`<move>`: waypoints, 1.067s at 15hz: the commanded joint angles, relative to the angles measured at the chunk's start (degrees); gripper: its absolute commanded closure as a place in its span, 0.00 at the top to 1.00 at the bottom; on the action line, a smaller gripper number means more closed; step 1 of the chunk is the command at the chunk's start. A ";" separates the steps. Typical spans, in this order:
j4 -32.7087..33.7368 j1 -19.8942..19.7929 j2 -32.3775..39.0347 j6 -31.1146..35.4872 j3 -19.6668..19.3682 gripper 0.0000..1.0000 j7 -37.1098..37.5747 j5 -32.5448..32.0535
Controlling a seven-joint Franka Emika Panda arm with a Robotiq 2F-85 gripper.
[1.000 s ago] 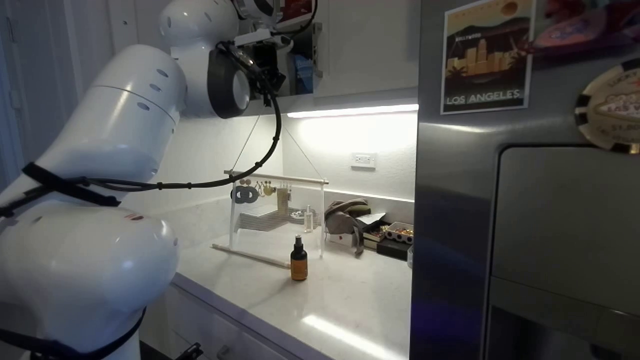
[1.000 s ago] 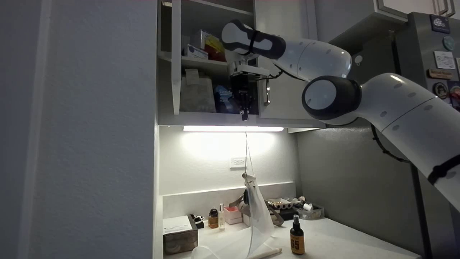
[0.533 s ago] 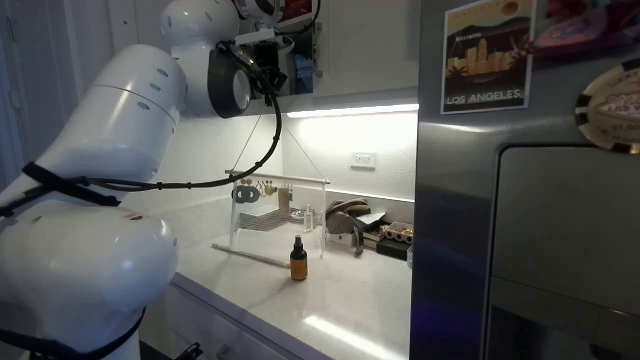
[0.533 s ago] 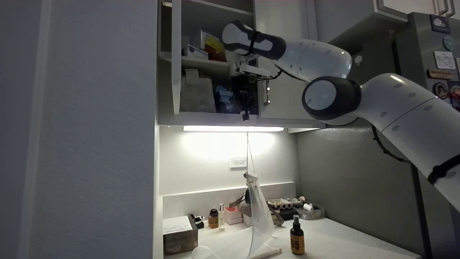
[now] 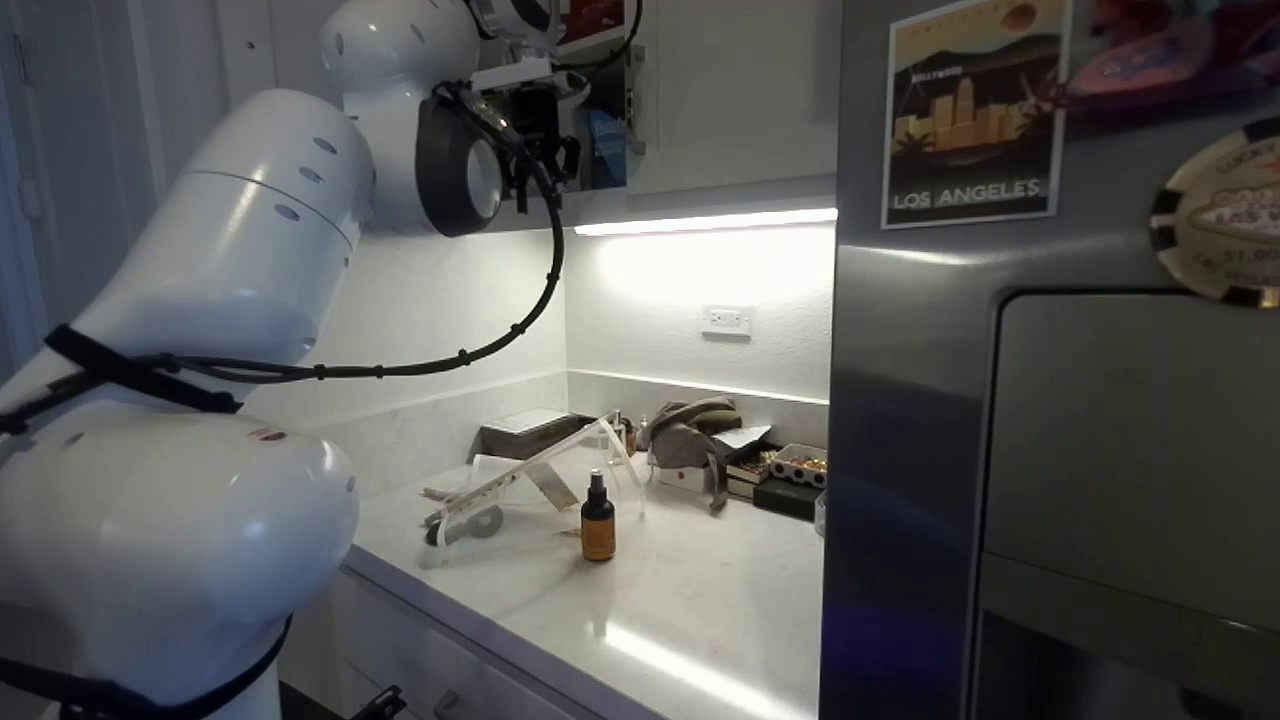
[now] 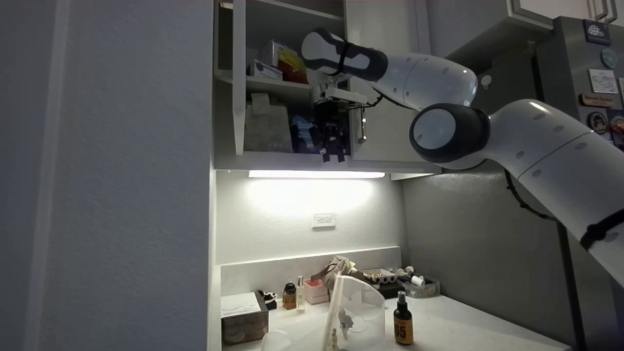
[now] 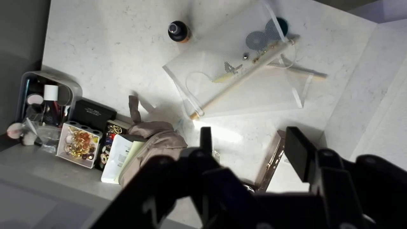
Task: Close the right cupboard door and take the transparent flag off the hanger
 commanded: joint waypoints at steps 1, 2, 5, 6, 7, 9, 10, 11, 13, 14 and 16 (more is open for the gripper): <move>0.25 -0.04 -0.51 0.10 -0.64 0.94 -0.90 -0.34; 0.15 -0.10 -0.61 0.36 -0.65 0.99 -0.75 -0.30; -0.21 -0.82 -1.25 0.52 -0.47 1.00 0.43 0.50; -0.33 -1.37 -1.66 0.34 -0.30 1.00 0.75 1.02; -0.41 -1.83 -2.08 0.06 -0.22 1.00 0.79 1.32; -0.28 -3.07 -3.00 -0.29 -0.02 1.00 0.56 2.00; -0.29 -3.66 -3.53 -0.57 0.02 1.00 0.46 2.24; -0.20 -4.31 -4.17 -0.67 0.01 1.00 0.39 2.48; 0.06 -5.68 -5.47 -0.67 -0.03 1.00 0.42 3.02; 0.24 -6.22 -6.17 -0.66 -0.08 1.00 0.11 3.03; 0.37 -6.93 -7.69 -1.14 -0.33 1.00 -0.48 2.55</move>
